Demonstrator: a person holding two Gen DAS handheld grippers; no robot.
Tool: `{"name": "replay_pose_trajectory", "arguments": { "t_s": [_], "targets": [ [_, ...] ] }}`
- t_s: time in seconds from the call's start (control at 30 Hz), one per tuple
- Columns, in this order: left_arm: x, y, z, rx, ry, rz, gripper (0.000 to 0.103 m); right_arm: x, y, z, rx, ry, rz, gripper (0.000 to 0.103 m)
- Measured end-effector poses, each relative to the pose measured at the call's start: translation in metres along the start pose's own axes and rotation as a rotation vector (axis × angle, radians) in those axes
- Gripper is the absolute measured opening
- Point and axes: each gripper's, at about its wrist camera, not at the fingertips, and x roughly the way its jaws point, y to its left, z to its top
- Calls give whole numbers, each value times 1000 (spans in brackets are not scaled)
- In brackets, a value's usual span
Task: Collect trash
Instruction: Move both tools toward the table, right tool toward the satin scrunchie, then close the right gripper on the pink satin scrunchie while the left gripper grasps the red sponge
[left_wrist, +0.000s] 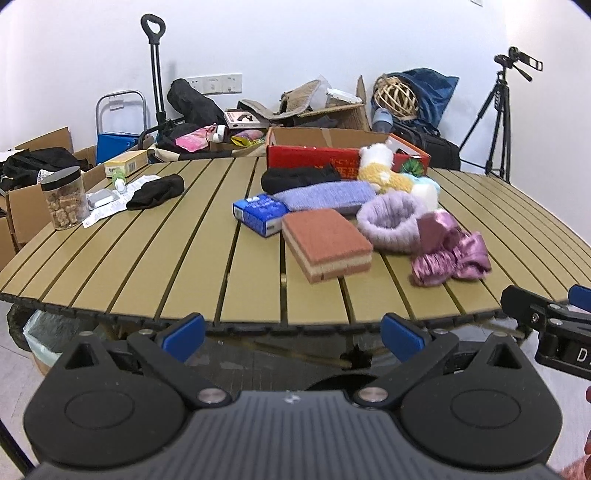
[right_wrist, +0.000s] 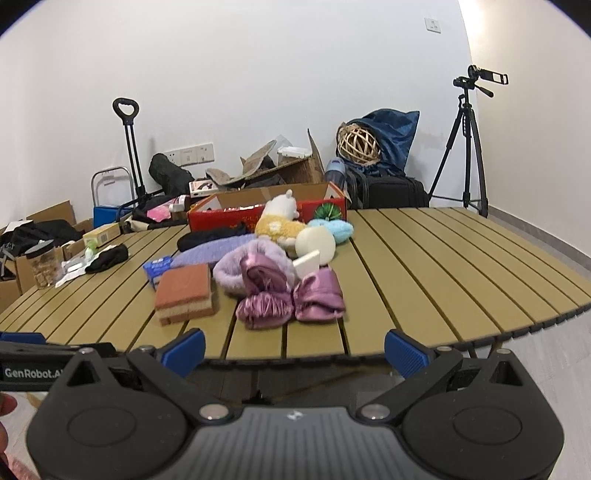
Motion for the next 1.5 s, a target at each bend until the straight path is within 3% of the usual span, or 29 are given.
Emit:
{"name": "replay_pose_trajectory", "arguments": {
  "t_s": [0.33, 0.67, 0.9, 1.5],
  "targets": [
    [34, 7, 21, -53, -22, 27, 103, 46, 2, 18, -21, -15, 0, 103],
    [66, 8, 45, -83, -26, 27, 103, 99, 1, 28, -69, 32, -1, 103],
    [86, 5, 61, -107, -34, 29, 103, 137, -3, 24, -28, 76, 18, 103],
    [109, 2, 60, -95, -6, 19, 103, 162, -1, 11, 1, 87, 28, 100]
  ]
}}
